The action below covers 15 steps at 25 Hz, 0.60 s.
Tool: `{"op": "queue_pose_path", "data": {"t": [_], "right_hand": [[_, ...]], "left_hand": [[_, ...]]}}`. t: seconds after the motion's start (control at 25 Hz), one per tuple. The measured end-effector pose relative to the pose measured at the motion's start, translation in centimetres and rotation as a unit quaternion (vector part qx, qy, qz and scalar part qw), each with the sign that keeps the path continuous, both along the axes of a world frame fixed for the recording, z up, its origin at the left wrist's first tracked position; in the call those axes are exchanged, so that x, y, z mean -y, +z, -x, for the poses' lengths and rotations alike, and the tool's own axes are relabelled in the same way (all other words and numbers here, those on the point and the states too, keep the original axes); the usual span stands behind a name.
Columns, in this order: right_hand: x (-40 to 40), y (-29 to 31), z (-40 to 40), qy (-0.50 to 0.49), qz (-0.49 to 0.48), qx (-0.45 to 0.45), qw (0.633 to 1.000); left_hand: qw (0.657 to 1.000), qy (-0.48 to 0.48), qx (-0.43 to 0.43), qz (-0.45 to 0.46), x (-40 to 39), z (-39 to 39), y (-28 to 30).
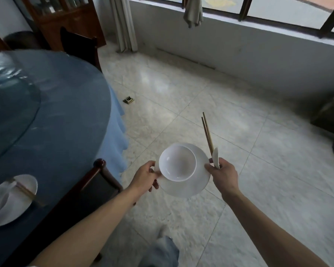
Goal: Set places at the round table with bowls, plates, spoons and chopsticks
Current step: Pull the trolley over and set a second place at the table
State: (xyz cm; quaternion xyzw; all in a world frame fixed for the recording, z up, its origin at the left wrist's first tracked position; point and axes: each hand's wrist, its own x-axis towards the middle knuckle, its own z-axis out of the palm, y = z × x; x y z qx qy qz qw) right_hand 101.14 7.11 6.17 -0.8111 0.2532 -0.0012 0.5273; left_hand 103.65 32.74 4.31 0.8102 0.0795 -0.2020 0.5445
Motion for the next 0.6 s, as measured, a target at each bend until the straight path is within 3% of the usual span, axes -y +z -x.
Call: {"op": "queue_pose_path", "data": {"t": [0.6], "right_hand": [[-1.2,-1.9,-29.9,0.059,-0.010,-0.005,0.998]], "left_hand": [[0.998,0.055,-0.005,-0.021,-1.2,-26.7,-0.8]]}}
